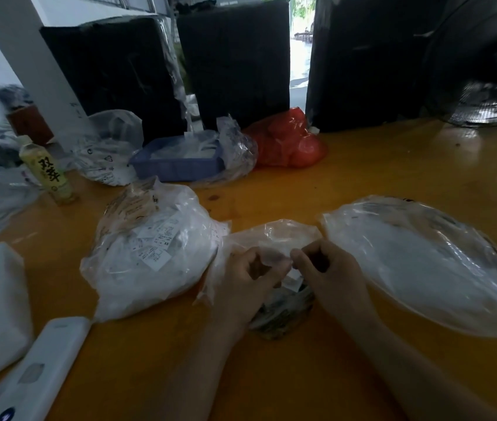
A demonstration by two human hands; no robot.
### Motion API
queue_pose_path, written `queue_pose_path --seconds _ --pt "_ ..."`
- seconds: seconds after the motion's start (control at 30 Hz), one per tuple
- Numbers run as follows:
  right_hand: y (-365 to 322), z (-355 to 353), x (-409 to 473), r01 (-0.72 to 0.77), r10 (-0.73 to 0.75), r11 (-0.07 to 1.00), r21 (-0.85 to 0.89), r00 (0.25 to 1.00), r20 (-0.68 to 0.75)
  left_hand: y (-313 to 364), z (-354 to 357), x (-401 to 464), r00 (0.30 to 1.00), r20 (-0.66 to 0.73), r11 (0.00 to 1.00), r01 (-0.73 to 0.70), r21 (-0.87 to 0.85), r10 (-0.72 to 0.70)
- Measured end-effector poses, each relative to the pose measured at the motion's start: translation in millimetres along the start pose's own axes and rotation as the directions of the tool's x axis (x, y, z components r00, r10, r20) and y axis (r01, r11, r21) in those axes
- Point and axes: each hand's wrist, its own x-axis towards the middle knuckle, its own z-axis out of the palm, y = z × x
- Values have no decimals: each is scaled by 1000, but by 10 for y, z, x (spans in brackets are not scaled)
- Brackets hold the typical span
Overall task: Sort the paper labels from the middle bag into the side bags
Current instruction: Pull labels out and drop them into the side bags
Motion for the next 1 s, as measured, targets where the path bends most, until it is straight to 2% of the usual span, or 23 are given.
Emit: queue_pose_path --seconds 0.07,0.1,0.2,0.3,0.4,0.53,0.63,0.7,0.77,0.87,1.0 --pt "8 43 -9 57 -54 995 -84 998 36 -19 27 22 995 -90 996 39 -77 -46" --pt "24 53 -2 84 -77 986 -142 996 51 -28 32 41 990 -116 983 65 -174 -86" --pt "102 32 60 92 -54 943 -321 991 125 -14 -14 96 988 -106 915 60 -399 -111" --pt "202 -2 93 96 42 857 -506 966 255 -9 -82 105 988 -80 867 78 -492 -134" --pt "225 4 95 122 30 841 -528 962 271 10 -74 111 976 -98 848 118 -516 -195" --pt "185 -23 115 23 59 915 -403 980 189 16 -78 102 972 -127 891 125 -436 -198" --pt "149 -97 125 -140 151 974 -179 987 50 -26 -78 91 978 -103 889 118 -441 -181" --pt "141 -148 153 -210 209 978 -3 977 -48 -42 -66 86 980 -81 852 118 -510 -184" --pt "141 -184 171 -260 278 950 174 957 -84 -61 -56 98 977 -79 811 119 -572 -199" --pt "118 -219 169 -336 377 844 417 926 -18 -63 -45 114 974 -78 788 123 -603 -212" --pt "114 -227 169 -349 395 774 529 918 27 -87 -33 113 982 -63 796 106 -596 -178"
